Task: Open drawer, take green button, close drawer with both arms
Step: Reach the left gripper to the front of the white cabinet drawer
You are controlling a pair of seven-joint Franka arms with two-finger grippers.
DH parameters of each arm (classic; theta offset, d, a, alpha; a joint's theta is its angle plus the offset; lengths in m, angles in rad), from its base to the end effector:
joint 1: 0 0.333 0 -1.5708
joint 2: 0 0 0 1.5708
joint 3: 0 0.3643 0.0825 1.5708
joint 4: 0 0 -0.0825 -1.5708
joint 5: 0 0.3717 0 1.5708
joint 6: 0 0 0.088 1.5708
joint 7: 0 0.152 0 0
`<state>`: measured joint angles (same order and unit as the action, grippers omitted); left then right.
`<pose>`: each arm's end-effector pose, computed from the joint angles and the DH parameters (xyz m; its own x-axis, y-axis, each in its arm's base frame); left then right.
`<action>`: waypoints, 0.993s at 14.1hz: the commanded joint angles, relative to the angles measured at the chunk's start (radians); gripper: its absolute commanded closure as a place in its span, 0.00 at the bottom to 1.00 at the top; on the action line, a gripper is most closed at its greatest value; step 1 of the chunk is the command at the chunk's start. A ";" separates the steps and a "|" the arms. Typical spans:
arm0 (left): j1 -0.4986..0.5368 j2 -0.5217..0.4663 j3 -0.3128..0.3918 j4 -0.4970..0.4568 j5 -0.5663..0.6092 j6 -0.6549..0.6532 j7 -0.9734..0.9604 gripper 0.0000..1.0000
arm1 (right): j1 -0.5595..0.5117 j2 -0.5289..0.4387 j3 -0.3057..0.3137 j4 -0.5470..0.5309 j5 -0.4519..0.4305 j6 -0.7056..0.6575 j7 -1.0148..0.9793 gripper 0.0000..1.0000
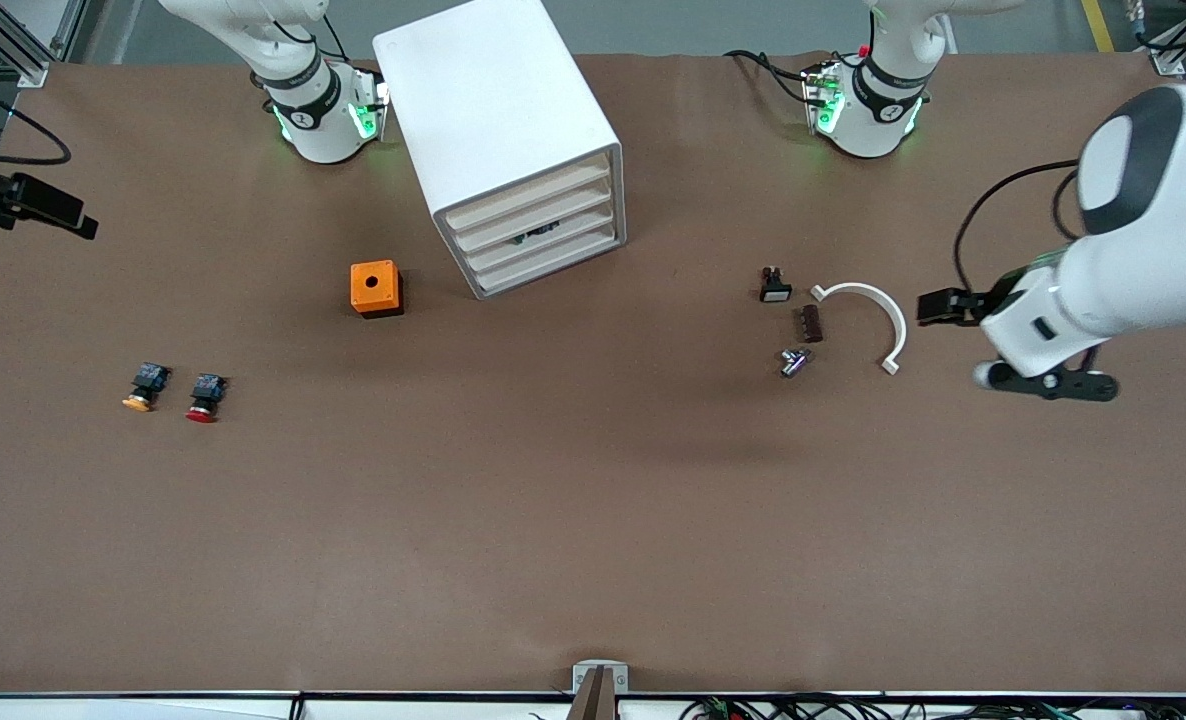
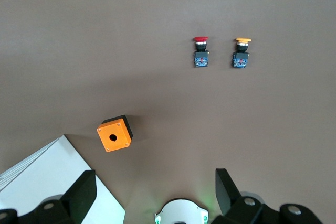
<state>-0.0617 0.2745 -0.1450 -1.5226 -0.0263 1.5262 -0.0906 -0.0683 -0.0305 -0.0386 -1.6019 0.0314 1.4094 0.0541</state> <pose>0.5908 -0.1185 0.4900 0.9561 -0.1148 -0.2695 -0.1078 -0.9933 0.0406 0.5031 -0.0491 0.6178 0.9746 -0.1537 -0.1628 -0.1596 -0.9869 -0.0238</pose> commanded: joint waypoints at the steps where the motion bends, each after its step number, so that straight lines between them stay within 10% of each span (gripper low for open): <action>1: -0.067 0.047 -0.001 0.021 -0.006 -0.018 -0.095 0.00 | -0.030 0.072 0.005 0.043 -0.004 -0.007 -0.007 0.00; 7: -0.159 0.161 -0.001 0.053 -0.049 -0.003 -0.319 0.00 | -0.070 0.143 0.006 0.073 -0.177 -0.006 -0.008 0.00; 14: -0.265 0.357 0.001 0.140 -0.049 0.069 -0.685 0.00 | -0.296 0.152 0.009 -0.094 -0.133 0.267 -0.147 0.00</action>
<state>-0.2985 0.5670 -0.1495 -1.4361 -0.0659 1.5733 -0.6727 -0.2865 0.1290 -0.0465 -1.6293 -0.1214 1.6033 -0.0388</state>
